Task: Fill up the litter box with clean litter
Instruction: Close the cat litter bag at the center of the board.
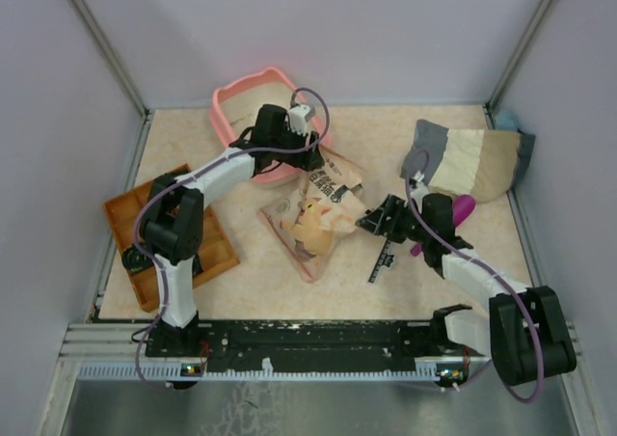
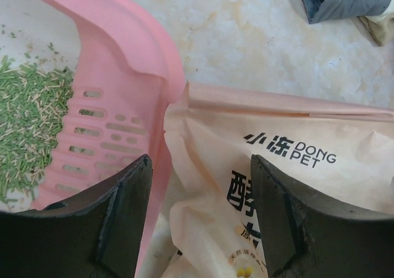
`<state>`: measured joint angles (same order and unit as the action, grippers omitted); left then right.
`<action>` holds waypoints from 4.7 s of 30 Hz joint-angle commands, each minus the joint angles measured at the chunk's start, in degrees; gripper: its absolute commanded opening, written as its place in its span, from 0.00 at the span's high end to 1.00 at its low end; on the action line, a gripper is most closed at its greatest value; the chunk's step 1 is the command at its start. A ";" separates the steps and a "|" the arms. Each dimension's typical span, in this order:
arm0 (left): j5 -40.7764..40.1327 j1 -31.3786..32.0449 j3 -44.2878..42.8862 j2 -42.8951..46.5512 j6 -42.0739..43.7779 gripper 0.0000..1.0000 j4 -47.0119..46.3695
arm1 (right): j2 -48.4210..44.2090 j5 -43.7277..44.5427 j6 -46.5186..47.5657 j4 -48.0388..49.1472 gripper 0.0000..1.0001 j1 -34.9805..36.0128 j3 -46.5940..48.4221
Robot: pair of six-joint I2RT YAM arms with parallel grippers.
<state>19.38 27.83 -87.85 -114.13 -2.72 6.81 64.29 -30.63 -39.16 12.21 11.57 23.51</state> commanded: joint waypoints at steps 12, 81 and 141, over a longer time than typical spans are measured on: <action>18.63 -4.42 0.52 1.79 -11.68 1.00 -8.44 | 10.59 -2.34 -2.93 34.85 0.39 5.91 -1.91; 2.72 18.30 19.12 41.85 53.51 0.99 24.25 | -24.95 5.97 33.56 -19.84 1.00 15.76 10.11; 13.86 2.93 3.77 34.99 32.04 1.00 23.84 | -18.60 -4.78 34.64 -29.38 0.47 0.26 29.37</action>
<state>32.80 31.86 -81.10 -80.34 29.98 32.56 45.52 -27.51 -6.96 -16.86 12.19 44.31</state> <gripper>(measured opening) 0.025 0.447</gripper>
